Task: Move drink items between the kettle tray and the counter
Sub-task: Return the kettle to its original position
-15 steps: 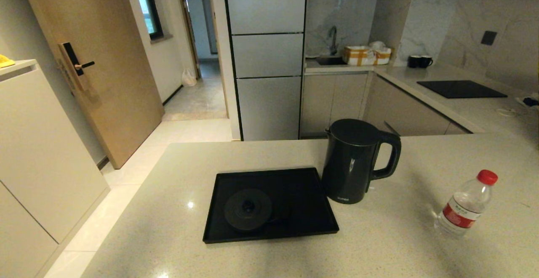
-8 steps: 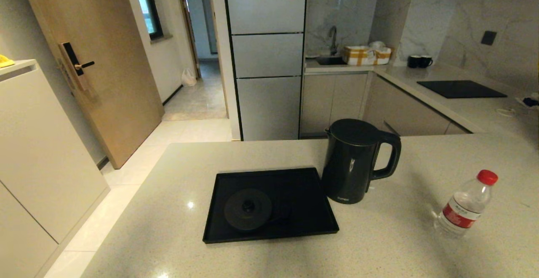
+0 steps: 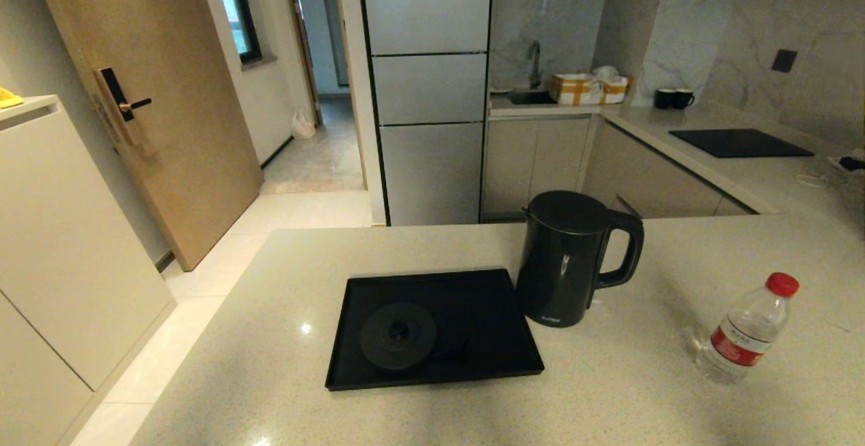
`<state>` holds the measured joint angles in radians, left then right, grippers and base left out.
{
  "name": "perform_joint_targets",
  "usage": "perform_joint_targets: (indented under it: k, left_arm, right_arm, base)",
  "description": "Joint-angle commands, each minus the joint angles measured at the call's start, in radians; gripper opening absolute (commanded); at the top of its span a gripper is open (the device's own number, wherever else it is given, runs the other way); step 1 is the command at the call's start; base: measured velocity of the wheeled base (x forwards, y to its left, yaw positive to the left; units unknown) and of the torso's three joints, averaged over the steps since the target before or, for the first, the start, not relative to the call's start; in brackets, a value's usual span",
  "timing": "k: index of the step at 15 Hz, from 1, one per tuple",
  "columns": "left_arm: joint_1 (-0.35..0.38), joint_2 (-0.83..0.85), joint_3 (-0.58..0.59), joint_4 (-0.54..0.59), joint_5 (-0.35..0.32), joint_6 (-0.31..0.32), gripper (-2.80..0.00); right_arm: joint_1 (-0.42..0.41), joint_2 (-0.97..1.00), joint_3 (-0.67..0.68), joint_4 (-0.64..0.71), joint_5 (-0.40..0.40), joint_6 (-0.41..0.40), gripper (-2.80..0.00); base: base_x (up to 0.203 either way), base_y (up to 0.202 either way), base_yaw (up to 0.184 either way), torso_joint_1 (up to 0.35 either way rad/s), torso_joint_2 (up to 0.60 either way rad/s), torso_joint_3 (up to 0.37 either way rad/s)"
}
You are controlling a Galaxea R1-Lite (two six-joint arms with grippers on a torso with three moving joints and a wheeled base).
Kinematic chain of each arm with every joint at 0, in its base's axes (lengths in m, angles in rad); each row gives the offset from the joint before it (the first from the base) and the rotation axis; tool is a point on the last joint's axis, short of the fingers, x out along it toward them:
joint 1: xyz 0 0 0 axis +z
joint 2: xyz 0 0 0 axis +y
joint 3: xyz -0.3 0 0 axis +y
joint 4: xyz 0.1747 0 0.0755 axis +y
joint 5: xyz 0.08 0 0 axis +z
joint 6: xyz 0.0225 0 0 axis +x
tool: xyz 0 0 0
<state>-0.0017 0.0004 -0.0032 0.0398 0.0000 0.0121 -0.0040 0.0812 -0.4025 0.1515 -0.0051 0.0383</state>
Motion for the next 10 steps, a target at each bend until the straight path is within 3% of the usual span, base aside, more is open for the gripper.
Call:
perform_joint_targets:
  k: [1,4,10]
  left_arm:
    - [0.000,0.000,0.000,0.000,0.000,0.000,-2.80]
    - [0.000,0.000,0.000,0.000,0.000,0.000,-2.80]
    - [0.000,0.000,0.000,0.000,0.000,0.000,-2.80]
  right_arm:
    - [-0.001,0.070,-0.285,0.218,0.003,0.036,-2.80]
    - [-0.002,0.091,-0.469,0.499,0.006,0.105,-2.80]
    - [-0.002,0.091,-0.478,0.555,0.001,0.109,-2.80]
  base:
    - [0.000,0.000,0.000,0.000,0.00,0.000]
    - [0.000,0.000,0.000,0.000,0.00,0.000]
    - [0.000,0.000,0.000,0.000,0.00,0.000]
